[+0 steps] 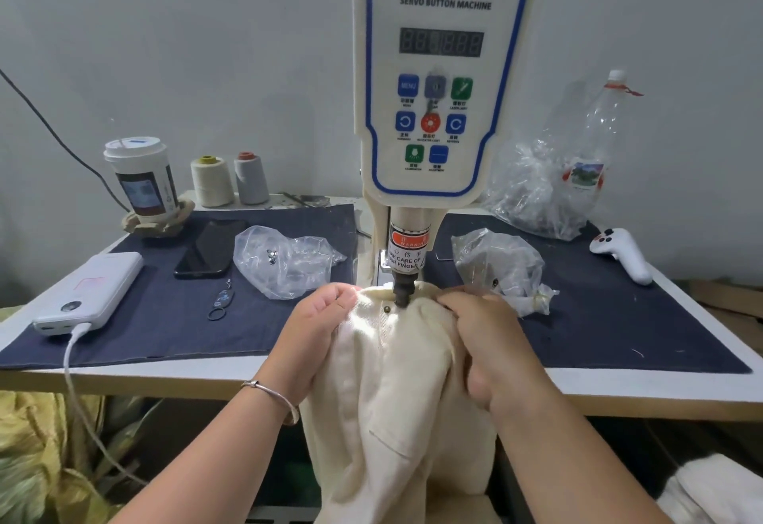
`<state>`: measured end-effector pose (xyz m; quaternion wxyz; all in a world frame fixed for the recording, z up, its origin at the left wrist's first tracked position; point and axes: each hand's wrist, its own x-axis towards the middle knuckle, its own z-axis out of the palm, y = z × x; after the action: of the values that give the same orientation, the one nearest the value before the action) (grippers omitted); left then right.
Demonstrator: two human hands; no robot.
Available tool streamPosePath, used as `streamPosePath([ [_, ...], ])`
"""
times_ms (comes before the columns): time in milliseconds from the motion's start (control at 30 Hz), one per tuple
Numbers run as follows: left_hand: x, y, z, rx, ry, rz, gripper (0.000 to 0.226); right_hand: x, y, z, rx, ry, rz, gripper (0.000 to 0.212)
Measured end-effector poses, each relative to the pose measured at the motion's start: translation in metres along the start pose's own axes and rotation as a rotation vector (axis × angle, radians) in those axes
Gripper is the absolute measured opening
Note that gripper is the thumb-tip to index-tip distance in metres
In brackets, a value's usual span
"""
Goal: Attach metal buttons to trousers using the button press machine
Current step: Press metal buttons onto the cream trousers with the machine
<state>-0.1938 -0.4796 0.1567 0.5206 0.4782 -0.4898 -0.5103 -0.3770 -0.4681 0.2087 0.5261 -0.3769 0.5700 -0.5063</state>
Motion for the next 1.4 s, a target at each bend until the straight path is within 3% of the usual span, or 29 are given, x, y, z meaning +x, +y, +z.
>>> streamPosePath([
  [67,0.0,-0.001,-0.005,0.049,-0.01,-0.036,0.037,-0.003,0.005,-0.003,0.016,-0.124,0.188,0.014],
  [133,-0.002,-0.001,-0.014,0.108,-0.019,-0.069,0.036,-0.011,0.015,-0.006,-0.08,-0.216,0.207,0.015],
  [267,-0.015,0.0,-0.044,0.034,-0.111,-0.122,0.037,-0.031,0.023,-0.002,-0.095,-0.426,0.099,0.015],
  [400,-0.032,0.021,-0.068,-0.107,-0.382,-0.283,0.05,-0.046,0.011,0.003,-0.114,-0.571,-0.034,0.011],
  [533,-0.044,0.06,-0.065,0.154,-0.621,-0.3,0.086,-0.063,0.002,0.014,-0.264,-0.635,-0.267,0.018],
  [600,-0.049,0.084,-0.058,0.287,-0.714,-0.292,0.072,-0.07,-0.002,0.016,-0.269,-0.658,-0.335,0.022],
  [733,-0.063,0.115,-0.05,0.379,-0.899,-0.219,0.011,-0.069,-0.015,-0.002,-0.436,-0.828,-0.297,0.041],
  [800,-0.068,0.12,-0.051,0.321,-0.921,-0.189,0.003,-0.066,-0.023,-0.019,-0.589,-0.962,-0.236,0.046],
  [867,-0.072,0.119,-0.055,0.25,-0.928,-0.17,0.007,-0.064,-0.026,-0.03,-0.737,-1.035,-0.252,0.036],
  [967,-0.075,0.115,-0.061,0.178,-0.92,-0.152,0.01,-0.061,-0.029,-0.039,-0.653,-1.061,-0.247,0.022],
  [1067,-0.074,0.116,-0.066,0.158,-0.92,-0.179,0.013,-0.06,-0.033,-0.041,-0.377,-1.117,-0.155,0.024],
  [1200,-0.073,0.121,-0.07,0.319,-0.945,-0.297,0.033,-0.063,-0.035,-0.025,-0.12,-1.091,-0.052,0.034],
  [1300,-0.072,0.12,-0.06,0.245,-1.055,-0.286,0.05,-0.069,-0.038,-0.007,-0.11,-1.011,-0.056,0.021],
  [1400,-0.071,0.11,-0.054,0.199,-0.905,-0.267,0.05,-0.072,-0.03,0.007,-0.165,-0.87,-0.098,0.015],
])
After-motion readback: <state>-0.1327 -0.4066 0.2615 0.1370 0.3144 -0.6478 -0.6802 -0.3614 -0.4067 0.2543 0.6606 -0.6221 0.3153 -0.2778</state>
